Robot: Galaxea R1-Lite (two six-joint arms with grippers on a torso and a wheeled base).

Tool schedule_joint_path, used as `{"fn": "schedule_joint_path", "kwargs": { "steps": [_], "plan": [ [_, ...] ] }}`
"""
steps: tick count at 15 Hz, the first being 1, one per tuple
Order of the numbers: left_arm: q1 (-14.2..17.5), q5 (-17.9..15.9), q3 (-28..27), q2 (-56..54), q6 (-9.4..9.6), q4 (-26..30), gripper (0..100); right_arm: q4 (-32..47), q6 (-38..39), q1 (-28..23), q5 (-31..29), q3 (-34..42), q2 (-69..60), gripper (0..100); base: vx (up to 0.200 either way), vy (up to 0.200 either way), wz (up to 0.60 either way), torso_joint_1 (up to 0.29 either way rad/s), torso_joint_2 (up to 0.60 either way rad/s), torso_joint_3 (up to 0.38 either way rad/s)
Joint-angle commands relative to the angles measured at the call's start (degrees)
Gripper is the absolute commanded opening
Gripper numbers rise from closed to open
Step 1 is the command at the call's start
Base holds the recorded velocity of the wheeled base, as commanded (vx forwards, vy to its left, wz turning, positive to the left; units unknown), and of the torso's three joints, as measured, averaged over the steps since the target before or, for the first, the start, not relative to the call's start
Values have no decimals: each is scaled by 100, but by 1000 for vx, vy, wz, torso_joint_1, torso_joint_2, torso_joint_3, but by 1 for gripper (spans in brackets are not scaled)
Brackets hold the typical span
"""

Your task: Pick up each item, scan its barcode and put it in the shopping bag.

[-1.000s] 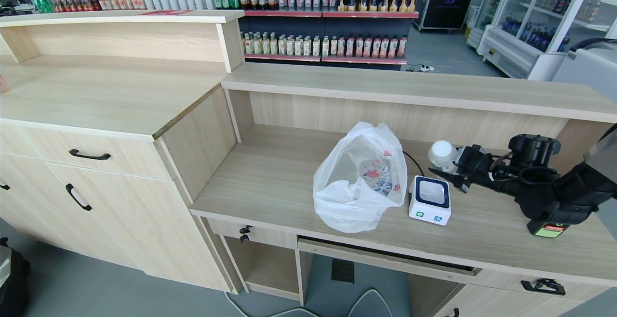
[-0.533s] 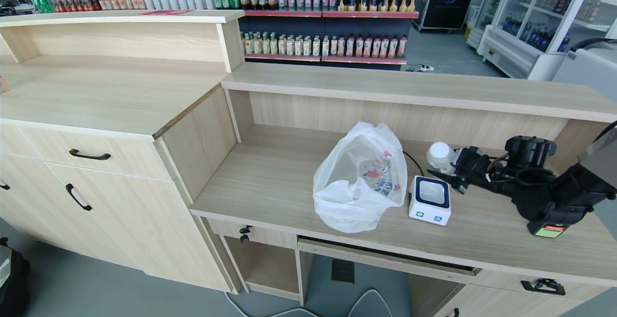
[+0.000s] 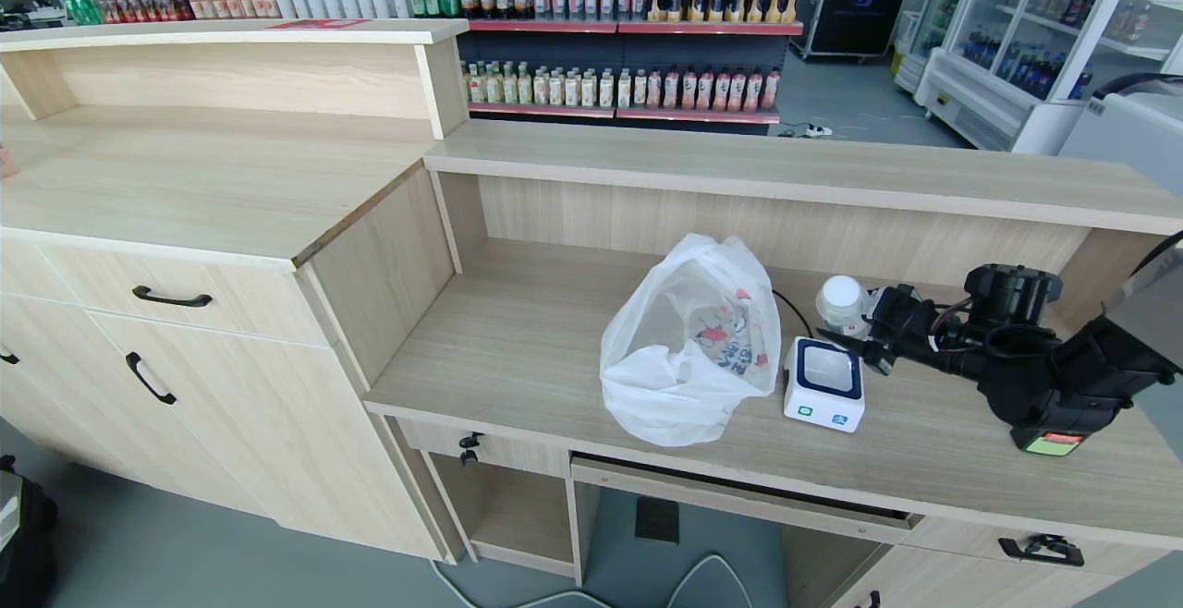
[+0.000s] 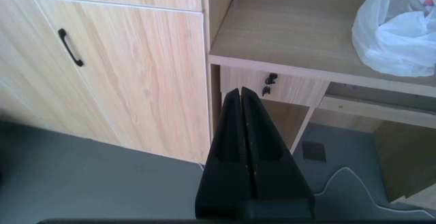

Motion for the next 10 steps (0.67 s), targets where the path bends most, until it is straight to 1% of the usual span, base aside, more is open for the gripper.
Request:
{"fn": "schedule_joint_path", "kwargs": {
  "steps": [1, 4, 8, 10],
  "plan": [
    [4, 4, 0, 0, 0, 0, 0, -6, 2, 5, 3, -50, 54, 0, 0, 0, 0, 0, 0, 0],
    [4, 4, 0, 0, 0, 0, 0, -15, 222, 49, 29, -120, 115, 0, 0, 0, 0, 0, 0, 0],
    [4, 4, 0, 0, 0, 0, 0, -6, 266, 111, 38, -349, 230, 0, 0, 0, 0, 0, 0, 0],
    [4, 4, 0, 0, 0, 0, 0, -6, 266, 119, 38, -349, 230, 0, 0, 0, 0, 0, 0, 0]
  ]
}}
